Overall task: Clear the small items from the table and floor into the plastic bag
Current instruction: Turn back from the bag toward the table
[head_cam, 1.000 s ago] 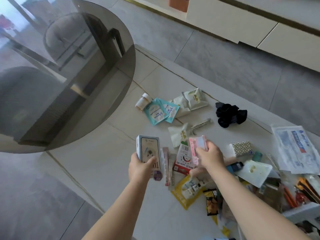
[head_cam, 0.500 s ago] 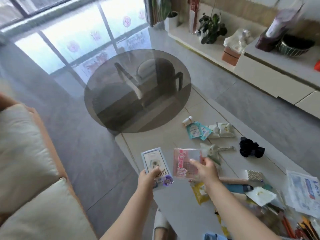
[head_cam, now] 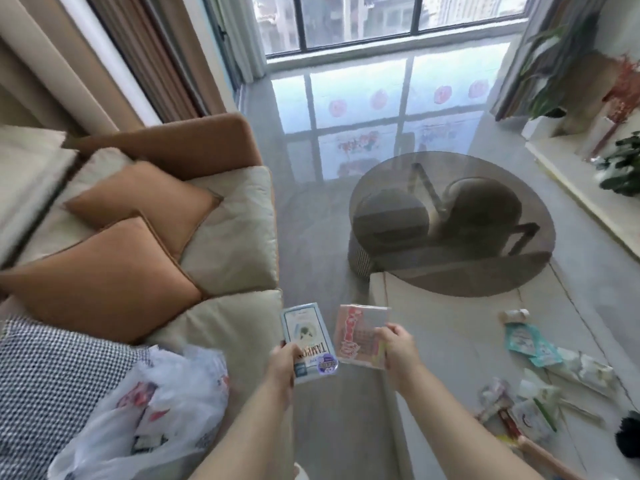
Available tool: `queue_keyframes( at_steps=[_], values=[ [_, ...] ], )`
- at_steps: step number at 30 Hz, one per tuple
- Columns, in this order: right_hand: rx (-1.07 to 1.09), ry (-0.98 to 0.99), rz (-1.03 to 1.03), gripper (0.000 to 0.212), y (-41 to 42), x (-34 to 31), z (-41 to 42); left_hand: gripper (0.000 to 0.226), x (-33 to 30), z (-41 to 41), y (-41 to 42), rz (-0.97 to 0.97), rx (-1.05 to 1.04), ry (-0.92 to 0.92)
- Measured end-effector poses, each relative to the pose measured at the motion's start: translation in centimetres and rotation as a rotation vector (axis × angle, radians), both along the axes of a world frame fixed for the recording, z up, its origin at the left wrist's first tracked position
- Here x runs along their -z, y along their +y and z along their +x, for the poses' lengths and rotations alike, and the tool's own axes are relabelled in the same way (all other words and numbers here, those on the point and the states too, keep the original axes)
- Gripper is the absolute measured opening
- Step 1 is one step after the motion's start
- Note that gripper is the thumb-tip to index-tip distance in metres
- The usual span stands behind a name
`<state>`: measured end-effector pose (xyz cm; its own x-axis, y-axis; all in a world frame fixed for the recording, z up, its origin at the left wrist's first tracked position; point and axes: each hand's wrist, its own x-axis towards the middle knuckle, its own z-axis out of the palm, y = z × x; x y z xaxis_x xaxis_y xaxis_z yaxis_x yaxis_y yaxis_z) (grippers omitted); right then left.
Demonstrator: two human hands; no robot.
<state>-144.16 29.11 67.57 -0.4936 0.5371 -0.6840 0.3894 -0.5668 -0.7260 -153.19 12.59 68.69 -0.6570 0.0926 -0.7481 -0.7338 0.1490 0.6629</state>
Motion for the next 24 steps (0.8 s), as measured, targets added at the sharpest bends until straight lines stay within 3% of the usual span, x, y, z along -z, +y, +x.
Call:
queue_keyframes(
  at_steps=[2, 4, 7, 10, 16, 20, 24],
  values=[
    [-0.090, -0.005, 0.032, 0.026, -3.0, -0.8, -3.0, 0.031, -0.5, -1.5, -4.0, 0.021, -0.083, 0.004],
    [-0.162, -0.010, 0.047, 0.024, -6.2, -1.6, -5.6, 0.051, 0.3, -3.0, -8.1, 0.027, -0.145, 0.002],
    [-0.281, -0.022, 0.067, 0.017, -11.2, -2.1, -9.2, 0.032, -1.4, -4.2, -13.8, 0.035, -0.241, 0.005],
    [-0.397, -0.031, 0.077, 0.019, -16.2, -2.2, -12.4, 0.027, -2.6, -5.0, -18.8, 0.055, -0.312, 0.024],
    [-0.595, -0.037, 0.075, 0.022, -25.3, -1.9, -17.1, 0.041, -1.2, -6.7, -27.6, 0.075, -0.417, 0.001],
    [-0.738, -0.062, 0.225, 0.021, -29.6, -1.5, -19.1, 0.036, 0.0, -7.2, -31.1, 0.129, -0.541, -0.058],
    [-0.908, -0.117, 0.424, 0.019, -32.8, -0.8, -20.7, 0.017, 1.5, -8.4, -31.6, 0.114, -0.634, -0.188]
  ],
)
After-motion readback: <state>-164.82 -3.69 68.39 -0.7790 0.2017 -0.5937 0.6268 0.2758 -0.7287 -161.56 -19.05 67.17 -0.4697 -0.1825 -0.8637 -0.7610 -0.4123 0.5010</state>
